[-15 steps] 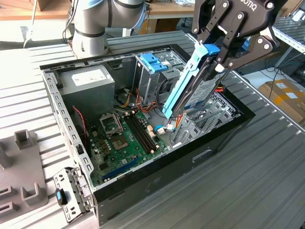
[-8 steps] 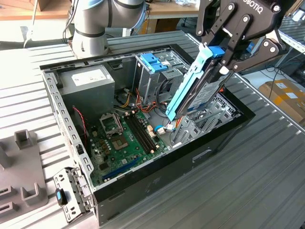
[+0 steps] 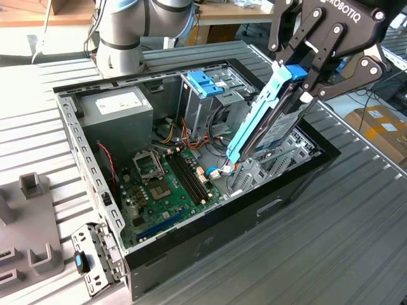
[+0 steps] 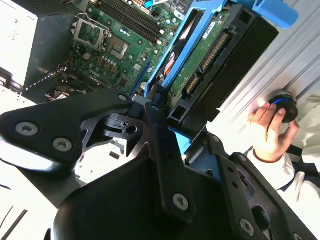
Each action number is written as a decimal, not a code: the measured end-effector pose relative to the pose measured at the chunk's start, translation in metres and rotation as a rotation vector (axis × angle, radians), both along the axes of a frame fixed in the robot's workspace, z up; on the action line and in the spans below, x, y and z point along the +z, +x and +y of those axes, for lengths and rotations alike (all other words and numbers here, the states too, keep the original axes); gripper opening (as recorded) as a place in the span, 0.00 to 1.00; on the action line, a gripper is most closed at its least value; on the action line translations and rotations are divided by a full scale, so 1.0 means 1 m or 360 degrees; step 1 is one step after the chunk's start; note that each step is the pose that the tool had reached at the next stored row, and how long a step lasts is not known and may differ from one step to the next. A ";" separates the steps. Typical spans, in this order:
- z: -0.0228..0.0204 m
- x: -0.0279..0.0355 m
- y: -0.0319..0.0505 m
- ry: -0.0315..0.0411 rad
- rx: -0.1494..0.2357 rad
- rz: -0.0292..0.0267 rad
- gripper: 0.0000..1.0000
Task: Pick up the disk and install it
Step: 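Pick up the disk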
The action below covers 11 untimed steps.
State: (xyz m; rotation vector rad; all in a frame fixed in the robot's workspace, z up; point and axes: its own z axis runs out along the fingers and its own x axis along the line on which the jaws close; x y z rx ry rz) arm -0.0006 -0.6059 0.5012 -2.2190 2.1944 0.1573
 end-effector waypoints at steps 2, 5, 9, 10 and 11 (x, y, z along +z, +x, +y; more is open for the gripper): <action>-0.0014 0.0000 0.0009 0.0000 0.0000 0.00000 0.37; -0.0043 -0.0002 0.0027 0.0000 0.0000 0.00000 0.37; -0.0266 -0.0009 0.0178 0.0000 0.0000 0.00000 0.37; -0.0273 -0.0010 0.0184 0.0000 0.0000 0.00000 0.37; -0.0280 -0.0009 0.0190 0.0000 0.0000 0.00000 0.37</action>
